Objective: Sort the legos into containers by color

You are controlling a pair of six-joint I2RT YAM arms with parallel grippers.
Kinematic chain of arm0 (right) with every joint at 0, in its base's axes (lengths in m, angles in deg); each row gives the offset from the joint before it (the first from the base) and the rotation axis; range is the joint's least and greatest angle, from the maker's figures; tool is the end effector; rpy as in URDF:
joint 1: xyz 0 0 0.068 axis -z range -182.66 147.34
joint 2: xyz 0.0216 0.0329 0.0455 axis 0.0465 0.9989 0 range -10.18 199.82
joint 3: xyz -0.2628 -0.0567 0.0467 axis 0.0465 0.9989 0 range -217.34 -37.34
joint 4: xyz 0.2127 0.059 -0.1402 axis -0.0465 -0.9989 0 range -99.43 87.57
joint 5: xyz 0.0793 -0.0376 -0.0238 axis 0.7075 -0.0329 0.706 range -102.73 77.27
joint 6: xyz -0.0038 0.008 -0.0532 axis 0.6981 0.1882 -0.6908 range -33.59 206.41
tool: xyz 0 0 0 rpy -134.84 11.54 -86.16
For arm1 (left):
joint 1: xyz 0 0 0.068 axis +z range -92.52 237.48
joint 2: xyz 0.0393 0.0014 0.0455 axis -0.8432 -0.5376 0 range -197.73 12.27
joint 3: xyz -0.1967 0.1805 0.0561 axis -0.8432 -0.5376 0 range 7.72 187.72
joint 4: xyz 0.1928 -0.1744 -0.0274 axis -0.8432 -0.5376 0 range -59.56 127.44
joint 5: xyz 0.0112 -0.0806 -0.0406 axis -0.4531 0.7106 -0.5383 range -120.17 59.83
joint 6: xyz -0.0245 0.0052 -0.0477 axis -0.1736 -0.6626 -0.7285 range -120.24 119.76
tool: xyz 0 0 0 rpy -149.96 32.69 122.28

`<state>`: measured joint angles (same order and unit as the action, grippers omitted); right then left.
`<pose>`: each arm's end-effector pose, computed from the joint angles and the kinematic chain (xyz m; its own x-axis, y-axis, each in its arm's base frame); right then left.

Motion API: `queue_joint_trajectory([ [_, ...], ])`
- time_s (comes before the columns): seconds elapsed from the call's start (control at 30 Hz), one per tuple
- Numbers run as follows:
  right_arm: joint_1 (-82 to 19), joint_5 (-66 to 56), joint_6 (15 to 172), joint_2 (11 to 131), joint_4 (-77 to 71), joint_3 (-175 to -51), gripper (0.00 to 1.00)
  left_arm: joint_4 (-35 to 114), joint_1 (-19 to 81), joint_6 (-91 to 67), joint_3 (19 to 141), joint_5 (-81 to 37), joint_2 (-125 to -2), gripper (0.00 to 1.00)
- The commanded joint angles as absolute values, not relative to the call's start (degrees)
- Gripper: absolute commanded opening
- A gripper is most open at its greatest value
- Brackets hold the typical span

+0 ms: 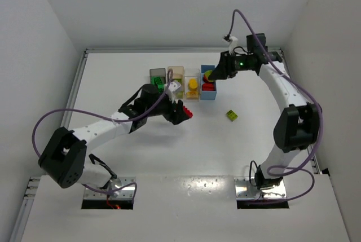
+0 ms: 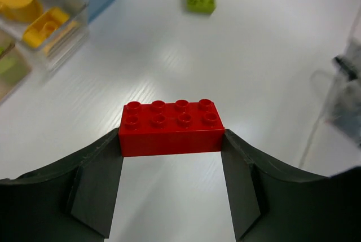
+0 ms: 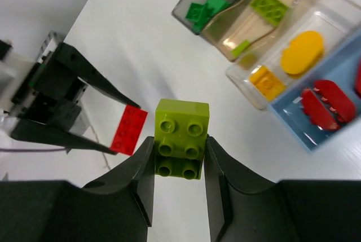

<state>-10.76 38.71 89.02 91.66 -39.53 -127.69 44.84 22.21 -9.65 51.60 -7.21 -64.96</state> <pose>0.3822 0.0824 0.3097 -0.7691 -0.0807 -0.6340 -0.5654 0.5484 0.6161 0.2330 -0.1818 0.2396 -0.4863 0.1594 -0.8592 0.7486 0.5832 -0.3155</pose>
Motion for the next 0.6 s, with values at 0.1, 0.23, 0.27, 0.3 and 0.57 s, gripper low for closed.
queue_joint_trajectory([
  [0.1, -3.29, 34.3, 90.0, 81.85, -35.65, -119.26, 0.0, 54.75, 24.52, -28.0, 68.87, 1.39, -75.96, 0.41],
  [0.23, -0.3, 31.39, 90.54, 77.8, -34.24, -115.66, 0.0, 43.71, 23.3, -25.82, 85.38, -6.6, -86.94, 0.39],
  [0.27, 0.32, 31.39, 91.06, 77.28, -34.24, -115.65, 0.0, 39.85, 23.29, -24.42, 91.51, -8.79, -91.66, 0.39],
  [0.3, 0.85, 31.39, 91.07, 76.75, -34.24, -114.95, 0.0, 38.59, 23.29, -24.41, 94.09, -10.03, -93.71, 0.39],
  [0.57, 5.59, 32.44, 91.59, 73.41, -34.77, -113.28, 0.0, 34.37, 23.9, -20.81, 107.91, -14.26, -106.11, 0.49],
])
